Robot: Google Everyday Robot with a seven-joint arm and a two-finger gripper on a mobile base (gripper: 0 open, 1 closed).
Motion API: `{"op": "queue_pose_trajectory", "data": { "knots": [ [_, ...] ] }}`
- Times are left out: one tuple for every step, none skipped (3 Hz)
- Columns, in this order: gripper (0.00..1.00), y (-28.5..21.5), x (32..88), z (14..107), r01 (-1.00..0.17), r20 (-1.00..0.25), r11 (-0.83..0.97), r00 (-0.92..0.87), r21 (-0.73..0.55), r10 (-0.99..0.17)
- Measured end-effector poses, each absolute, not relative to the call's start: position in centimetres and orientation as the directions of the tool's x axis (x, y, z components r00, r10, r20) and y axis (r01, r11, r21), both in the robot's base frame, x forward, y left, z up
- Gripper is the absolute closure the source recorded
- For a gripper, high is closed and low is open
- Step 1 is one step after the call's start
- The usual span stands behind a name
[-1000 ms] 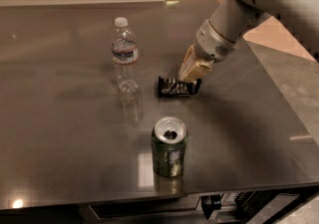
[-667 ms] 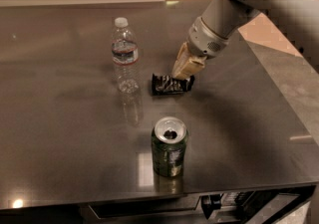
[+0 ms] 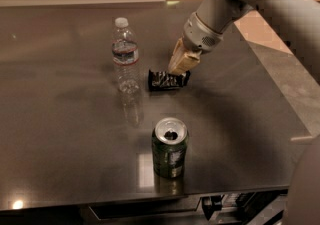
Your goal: Move rxbar chocolate near water bottle
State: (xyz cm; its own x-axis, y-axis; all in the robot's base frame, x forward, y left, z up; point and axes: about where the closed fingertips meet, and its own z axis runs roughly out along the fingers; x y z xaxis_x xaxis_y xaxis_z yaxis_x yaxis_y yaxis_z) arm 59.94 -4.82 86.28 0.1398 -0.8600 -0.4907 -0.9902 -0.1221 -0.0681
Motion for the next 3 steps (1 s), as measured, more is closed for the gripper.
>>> {"op": "queue_pose_trajectory", "data": {
  "knots": [
    [0.35,-4.65,60.00,86.13,-0.990,-0.492,-0.123,0.141,-0.069,-0.859],
    [0.12,-4.47,60.08,86.00,-0.990,-0.493,-0.124,0.142,-0.070,-0.858],
    [0.00,-4.29,60.16,85.87,-0.990,-0.494,-0.124,0.143,-0.070,-0.858]
  ]
}}
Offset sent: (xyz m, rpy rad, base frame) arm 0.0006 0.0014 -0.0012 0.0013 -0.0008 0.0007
